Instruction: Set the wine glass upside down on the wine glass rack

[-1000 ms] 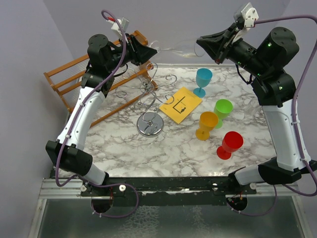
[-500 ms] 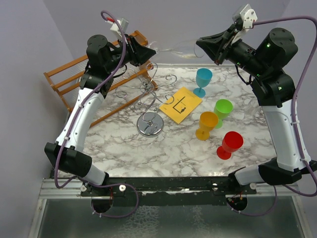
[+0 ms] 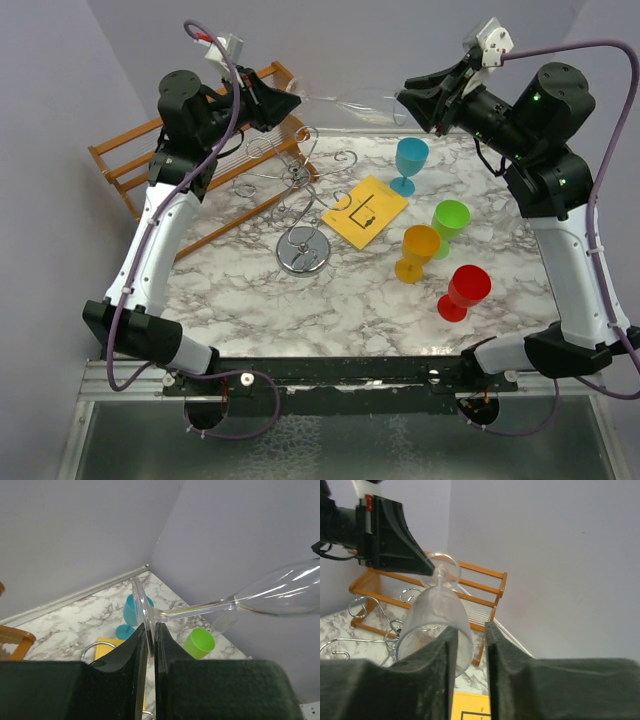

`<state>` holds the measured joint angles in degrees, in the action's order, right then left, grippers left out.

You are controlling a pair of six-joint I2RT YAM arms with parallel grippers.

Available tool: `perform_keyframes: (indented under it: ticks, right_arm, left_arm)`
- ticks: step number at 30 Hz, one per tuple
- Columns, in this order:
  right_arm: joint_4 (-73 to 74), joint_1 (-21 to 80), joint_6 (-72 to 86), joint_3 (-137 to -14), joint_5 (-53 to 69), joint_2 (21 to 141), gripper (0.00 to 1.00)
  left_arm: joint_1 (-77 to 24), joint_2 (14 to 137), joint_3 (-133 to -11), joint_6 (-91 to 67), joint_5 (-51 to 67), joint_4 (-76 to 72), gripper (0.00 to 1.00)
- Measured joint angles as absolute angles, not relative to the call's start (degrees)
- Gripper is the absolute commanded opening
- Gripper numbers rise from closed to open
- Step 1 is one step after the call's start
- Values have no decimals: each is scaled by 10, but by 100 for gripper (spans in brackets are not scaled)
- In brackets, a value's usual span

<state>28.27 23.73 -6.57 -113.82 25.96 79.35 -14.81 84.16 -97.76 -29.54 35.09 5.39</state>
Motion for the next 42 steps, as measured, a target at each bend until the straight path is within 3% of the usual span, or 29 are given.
perform_keyframes:
  ticks: [3,6,13,20,31,42]
  right_arm:
    - [283,237,-75,-1128,252,790,56]
    - [283,237,-87,-1119,244,783,65]
    - [287,237,-123,-1112,205,747,74]
    - [290,237,-195,-1033,169,697,84]
    - [298,237,-271,-842,146,697,89]
    - [282,237,-272,-774,161,669,90]
  left_arm:
    - [-123,827,-978,-286,352,54,0]
    - [-93,812,-978,-261,352,61,0]
    - [-48,776,-990,-151,312,135,0]
    - [-43,748,-1060,15,188,239,0]
    - [-17,672,-1107,229,-19,322,0]
    - [-16,678,-1001,521,-96,404,0]
